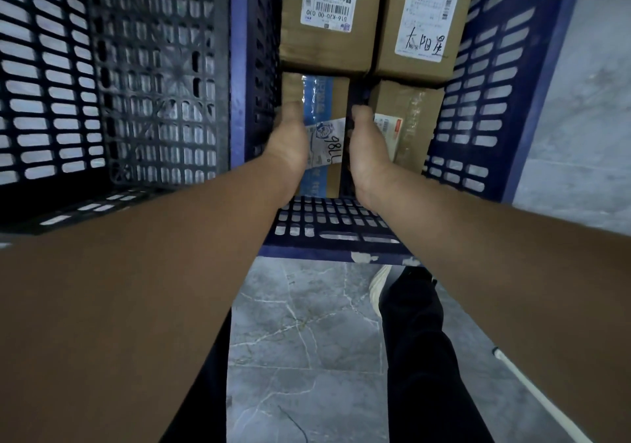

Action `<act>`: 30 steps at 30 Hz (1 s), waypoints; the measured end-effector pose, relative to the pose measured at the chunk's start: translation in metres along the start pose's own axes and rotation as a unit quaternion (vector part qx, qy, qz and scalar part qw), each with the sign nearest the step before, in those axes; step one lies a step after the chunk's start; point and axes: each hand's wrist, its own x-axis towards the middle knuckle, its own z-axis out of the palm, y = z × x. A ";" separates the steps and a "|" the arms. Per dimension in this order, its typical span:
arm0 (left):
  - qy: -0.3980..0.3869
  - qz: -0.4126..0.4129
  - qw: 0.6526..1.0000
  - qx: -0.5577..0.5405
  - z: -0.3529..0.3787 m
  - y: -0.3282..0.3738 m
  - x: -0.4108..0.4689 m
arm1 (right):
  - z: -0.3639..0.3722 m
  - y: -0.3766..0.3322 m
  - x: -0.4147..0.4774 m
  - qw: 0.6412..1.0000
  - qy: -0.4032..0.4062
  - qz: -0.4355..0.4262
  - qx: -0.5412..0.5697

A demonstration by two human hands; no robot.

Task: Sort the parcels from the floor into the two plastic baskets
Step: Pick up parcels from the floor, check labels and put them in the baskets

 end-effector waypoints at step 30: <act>0.013 0.089 0.985 -0.145 -0.244 0.122 -0.468 | 0.038 -0.185 -0.508 0.991 -0.067 -0.101 0.056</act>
